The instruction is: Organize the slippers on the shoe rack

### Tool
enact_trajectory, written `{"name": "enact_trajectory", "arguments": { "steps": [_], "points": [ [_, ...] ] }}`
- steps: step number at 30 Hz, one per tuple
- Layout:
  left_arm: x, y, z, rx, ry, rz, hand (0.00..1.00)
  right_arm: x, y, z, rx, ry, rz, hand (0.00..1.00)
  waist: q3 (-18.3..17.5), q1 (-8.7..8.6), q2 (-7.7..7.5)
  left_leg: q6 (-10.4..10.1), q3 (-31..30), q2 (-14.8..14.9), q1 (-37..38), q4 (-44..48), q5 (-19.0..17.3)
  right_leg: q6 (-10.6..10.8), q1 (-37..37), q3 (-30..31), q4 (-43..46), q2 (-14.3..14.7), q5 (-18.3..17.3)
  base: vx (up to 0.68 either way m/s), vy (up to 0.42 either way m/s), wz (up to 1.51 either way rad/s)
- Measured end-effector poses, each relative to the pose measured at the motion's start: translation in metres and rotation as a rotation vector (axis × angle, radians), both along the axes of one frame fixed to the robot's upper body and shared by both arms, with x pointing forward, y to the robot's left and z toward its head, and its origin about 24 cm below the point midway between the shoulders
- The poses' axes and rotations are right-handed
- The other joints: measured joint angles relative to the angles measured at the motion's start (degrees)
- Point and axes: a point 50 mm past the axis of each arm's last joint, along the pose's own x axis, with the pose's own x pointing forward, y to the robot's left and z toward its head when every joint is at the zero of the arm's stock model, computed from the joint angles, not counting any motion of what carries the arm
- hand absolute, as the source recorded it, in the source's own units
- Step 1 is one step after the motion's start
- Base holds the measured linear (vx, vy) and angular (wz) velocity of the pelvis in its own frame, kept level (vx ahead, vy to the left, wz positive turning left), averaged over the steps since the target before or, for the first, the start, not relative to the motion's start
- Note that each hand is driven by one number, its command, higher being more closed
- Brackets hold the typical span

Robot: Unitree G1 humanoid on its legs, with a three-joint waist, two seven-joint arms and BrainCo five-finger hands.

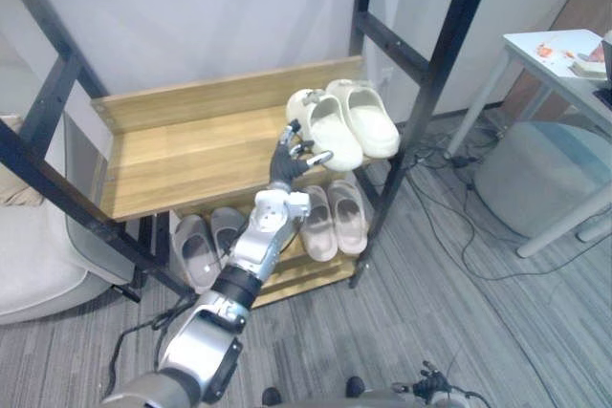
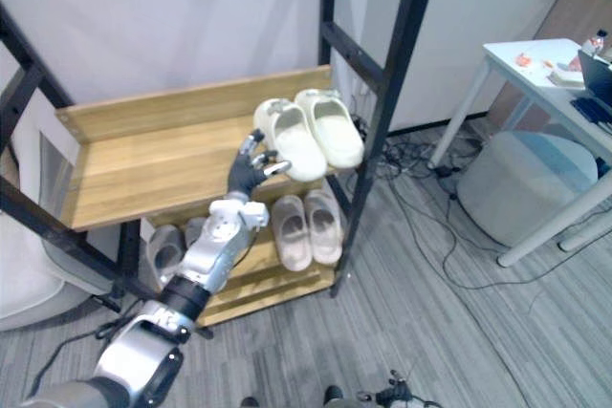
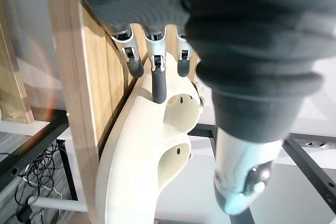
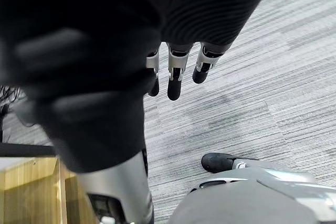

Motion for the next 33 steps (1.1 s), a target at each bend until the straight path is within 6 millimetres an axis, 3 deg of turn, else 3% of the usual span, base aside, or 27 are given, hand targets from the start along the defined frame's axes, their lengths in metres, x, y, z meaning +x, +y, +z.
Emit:
{"name": "enact_trajectory", "arguments": {
  "steps": [10,17,21,25,28,31,33],
  "points": [
    [0.001,0.008,0.002,-0.007,-0.006,0.025,0.0,0.0,0.0,0.0,0.0,-0.001,-0.001,0.0,-0.04,-0.18,0.32,0.0,-0.24,-0.03,-0.04,0.0,-0.07,-0.02,-0.05,-0.01,0.01,0.02,0.02,0.0,-0.006,0.0],
    [-0.018,0.013,-0.002,-0.03,-0.04,-0.013,0.0,0.001,-0.001,0.001,0.0,-0.003,0.005,0.0,0.06,0.16,0.7,0.13,-1.97,-0.1,0.09,0.0,0.02,0.1,0.85,-1.69,0.01,-0.01,-0.1,-0.02,-0.01,0.11],
    [-0.031,0.011,0.01,-0.035,-0.113,-0.065,0.0,0.002,-0.001,0.001,-0.003,-0.001,0.013,0.0,0.06,1.16,0.71,0.31,-3.23,-0.31,0.11,0.0,0.15,0.19,1.51,-2.88,0.0,-0.23,-0.24,-0.03,0.0,0.18],
    [-0.053,-0.008,0.02,-0.039,-0.2,-0.201,0.0,0.002,-0.001,0.001,-0.009,0.007,0.048,0.0,0.0,1.79,0.79,0.53,-4.73,-0.58,0.05,-0.01,0.33,0.31,2.3,-4.58,0.0,-0.51,-0.46,-0.02,0.003,0.21],
    [-0.074,-0.032,0.021,-0.085,-0.214,-0.363,0.0,0.001,-0.003,0.0,-0.009,0.016,0.058,0.0,-0.22,2.93,1.12,0.74,-5.85,-0.86,0.15,-0.03,0.48,0.41,2.93,-5.51,0.0,-0.72,-0.68,-0.02,0.006,0.16],
    [-0.093,-0.048,0.008,-0.121,-0.168,-0.476,0.0,0.001,-0.004,0.0,-0.01,0.027,0.076,0.0,-0.47,3.66,1.4,0.81,-6.21,-0.96,0.4,-0.02,0.53,0.52,3.36,-5.92,0.01,-0.79,-0.78,-0.01,0.004,0.09],
    [-0.109,-0.059,-0.011,-0.147,-0.089,-0.561,0.0,0.002,-0.003,-0.001,-0.012,0.035,0.09,0.0,-0.56,3.73,1.32,0.84,-7.29,-1.12,0.94,-0.03,0.57,0.68,4.41,-6.97,0.01,-0.87,-1.07,0.0,-0.006,0.23]
  ]
}}
